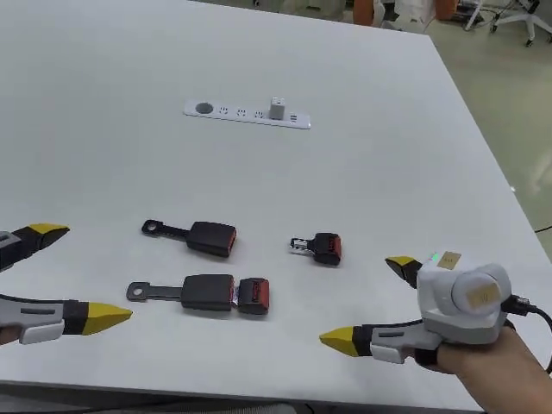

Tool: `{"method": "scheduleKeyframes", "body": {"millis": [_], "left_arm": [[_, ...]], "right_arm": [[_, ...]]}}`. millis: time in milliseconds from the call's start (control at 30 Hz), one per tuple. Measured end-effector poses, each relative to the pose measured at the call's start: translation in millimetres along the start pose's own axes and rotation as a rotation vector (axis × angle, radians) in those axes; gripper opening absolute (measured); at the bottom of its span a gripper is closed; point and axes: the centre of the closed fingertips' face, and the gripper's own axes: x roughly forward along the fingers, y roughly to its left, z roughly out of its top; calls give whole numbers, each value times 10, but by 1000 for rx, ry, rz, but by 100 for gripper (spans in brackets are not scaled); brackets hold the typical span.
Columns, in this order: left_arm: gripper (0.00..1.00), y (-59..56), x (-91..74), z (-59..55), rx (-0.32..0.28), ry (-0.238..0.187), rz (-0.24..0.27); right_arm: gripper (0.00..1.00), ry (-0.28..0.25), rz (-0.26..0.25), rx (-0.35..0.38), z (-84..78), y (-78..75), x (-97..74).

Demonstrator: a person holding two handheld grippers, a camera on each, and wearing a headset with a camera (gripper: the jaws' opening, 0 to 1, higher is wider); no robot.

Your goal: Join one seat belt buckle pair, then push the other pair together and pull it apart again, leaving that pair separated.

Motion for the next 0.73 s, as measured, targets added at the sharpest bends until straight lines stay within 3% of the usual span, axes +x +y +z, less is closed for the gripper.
{"method": "scheduleKeyframes", "body": {"millis": [333,733], "left_arm": [[100,10,-28,5,0,-14,13],[99,50,-31,-76,-19,-4,16]], "right_arm": [[99,-4,-6,19,4,-33,-14],[98,0,1,20,15,-26,9]]}}
